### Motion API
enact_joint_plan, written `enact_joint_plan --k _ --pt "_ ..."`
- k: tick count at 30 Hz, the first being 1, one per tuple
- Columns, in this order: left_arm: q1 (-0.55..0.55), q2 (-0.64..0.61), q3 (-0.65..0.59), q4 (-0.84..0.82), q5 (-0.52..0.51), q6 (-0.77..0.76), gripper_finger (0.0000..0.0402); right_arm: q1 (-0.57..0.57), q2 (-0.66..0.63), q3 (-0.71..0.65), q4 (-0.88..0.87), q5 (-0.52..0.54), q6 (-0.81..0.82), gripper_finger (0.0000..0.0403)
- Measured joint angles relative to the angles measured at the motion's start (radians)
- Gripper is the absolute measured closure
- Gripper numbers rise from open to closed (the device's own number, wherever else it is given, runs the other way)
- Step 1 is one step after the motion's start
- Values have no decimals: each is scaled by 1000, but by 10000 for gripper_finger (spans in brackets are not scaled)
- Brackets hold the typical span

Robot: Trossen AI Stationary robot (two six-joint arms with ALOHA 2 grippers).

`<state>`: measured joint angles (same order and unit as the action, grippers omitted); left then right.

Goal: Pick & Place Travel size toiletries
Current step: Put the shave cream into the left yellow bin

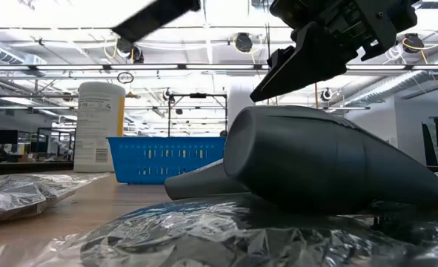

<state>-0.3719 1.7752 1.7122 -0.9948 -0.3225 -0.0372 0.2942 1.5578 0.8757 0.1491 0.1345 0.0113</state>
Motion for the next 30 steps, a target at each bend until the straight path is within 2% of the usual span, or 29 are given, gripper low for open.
enact_joint_plan --k 12,19,30 --pt "201 2 -67 0 20 18 293 0 0 0 4 -3 0 232" --pt "317 2 -117 35 89 62 293 0 0 0 4 -4 0 232" --pt "471 2 -247 237 194 159 293 0 0 0 4 -4 0 232"
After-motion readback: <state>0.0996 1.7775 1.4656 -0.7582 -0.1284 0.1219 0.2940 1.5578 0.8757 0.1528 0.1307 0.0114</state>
